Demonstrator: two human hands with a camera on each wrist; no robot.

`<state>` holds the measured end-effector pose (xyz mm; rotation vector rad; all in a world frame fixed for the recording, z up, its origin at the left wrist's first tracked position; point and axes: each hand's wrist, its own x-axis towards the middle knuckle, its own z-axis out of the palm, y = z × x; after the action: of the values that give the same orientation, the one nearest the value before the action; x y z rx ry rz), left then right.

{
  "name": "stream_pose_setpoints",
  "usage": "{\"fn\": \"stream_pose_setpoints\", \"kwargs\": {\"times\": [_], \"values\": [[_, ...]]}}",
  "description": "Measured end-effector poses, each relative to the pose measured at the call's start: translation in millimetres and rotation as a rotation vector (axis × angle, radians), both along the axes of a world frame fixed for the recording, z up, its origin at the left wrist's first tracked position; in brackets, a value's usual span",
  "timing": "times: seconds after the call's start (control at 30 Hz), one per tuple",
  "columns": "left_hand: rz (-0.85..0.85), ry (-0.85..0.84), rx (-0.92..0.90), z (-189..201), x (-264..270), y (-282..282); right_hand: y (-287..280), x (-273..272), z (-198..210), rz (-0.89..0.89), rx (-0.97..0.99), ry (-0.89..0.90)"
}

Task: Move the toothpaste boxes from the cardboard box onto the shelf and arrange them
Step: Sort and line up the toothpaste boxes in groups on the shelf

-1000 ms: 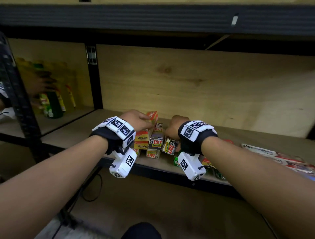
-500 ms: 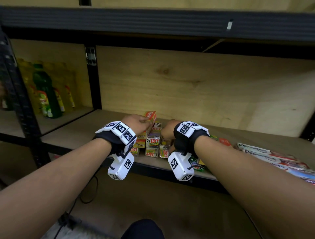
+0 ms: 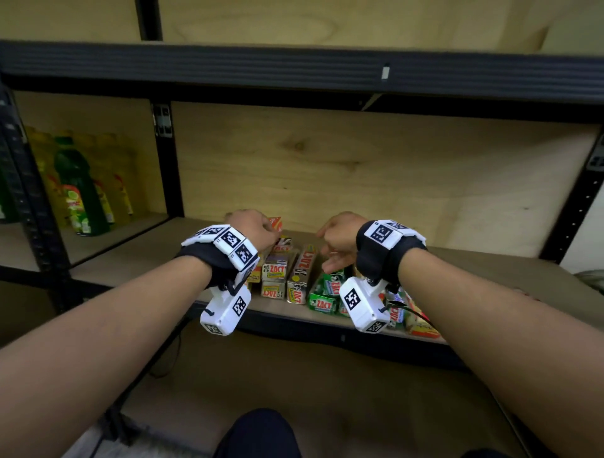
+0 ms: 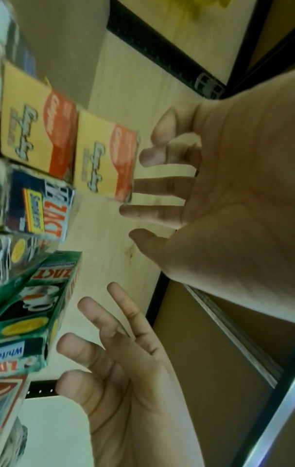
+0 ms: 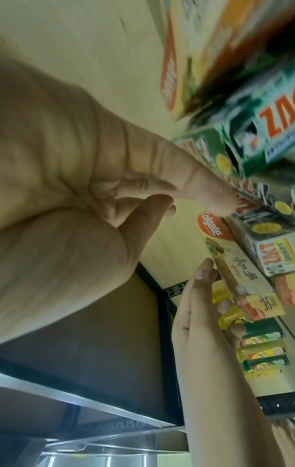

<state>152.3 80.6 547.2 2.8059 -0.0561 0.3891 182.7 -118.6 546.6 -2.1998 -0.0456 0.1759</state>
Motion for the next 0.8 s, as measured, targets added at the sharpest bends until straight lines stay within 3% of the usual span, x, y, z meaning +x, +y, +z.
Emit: {"fn": "stream_pose_setpoints", "kwargs": {"times": [0.1, 0.27, 0.5, 0.67, 0.8], "values": [[-0.012, 0.004, 0.021, 5, -4, -20, -22, -21, 8, -0.045, -0.024, -0.041], [-0.108, 0.084, -0.031, 3, -7, -52, -60, -49, 18, -0.068, -0.243, -0.014], [-0.234, 0.145, -0.017, -13, -1, -92, -109, -49, -7, -0.152, -0.350, 0.022], [-0.258, 0.092, 0.027, -21, 8, -108, -117, -52, -22, -0.116, -0.510, 0.134], [-0.264, 0.131, 0.089, -19, 9, -119, -114, -54, -25, -0.088, -0.551, 0.100]]}}
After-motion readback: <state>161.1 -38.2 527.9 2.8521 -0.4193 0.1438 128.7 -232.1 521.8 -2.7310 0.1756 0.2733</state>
